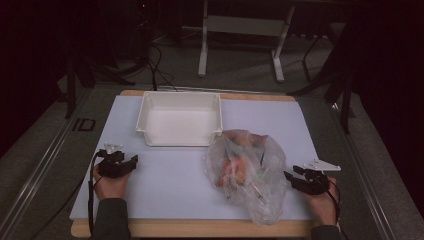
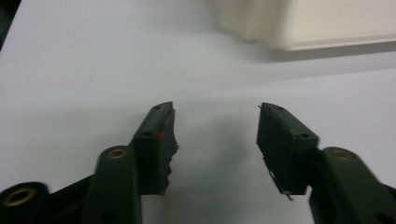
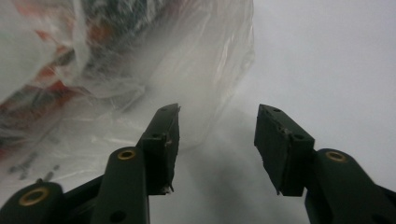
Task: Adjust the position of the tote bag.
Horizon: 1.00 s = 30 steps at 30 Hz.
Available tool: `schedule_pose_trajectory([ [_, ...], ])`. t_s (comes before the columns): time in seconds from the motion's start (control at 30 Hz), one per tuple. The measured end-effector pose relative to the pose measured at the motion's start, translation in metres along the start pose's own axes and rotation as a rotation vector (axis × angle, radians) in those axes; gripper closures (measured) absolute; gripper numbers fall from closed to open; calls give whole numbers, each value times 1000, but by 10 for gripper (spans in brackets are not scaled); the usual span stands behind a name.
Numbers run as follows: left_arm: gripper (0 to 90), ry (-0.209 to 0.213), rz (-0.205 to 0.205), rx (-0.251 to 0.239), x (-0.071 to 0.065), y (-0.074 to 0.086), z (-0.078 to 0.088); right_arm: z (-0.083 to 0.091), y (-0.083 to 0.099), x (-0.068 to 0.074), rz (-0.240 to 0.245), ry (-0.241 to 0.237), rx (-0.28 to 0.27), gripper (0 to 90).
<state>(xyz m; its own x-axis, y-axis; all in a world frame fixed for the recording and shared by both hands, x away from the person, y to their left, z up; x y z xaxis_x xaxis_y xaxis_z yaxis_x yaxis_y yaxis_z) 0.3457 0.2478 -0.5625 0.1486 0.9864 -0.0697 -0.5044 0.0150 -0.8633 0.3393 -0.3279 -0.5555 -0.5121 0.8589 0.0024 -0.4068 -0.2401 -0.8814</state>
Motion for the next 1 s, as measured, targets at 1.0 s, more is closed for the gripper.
schedule_pose_trajectory([
  [1.0, 529, 250, -194, -66, -85, -26, 13, 13, -11, 5, 18, -64, -9, 556],
])
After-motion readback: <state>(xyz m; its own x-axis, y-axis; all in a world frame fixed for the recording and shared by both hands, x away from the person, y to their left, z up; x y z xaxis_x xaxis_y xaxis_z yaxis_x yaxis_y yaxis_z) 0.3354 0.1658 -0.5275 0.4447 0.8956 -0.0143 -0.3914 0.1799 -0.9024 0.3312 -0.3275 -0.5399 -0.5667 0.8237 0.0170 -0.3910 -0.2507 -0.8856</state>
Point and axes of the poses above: each handheld gripper's, and its own axes: z roughly backward along the jaws, y roughly out of its underside, x roughly to its left, the point moved 5 cm from there along -z, roughly forward along the jaws, and after that the axes turned 12 degrees about -x, right-handed, at the moved point
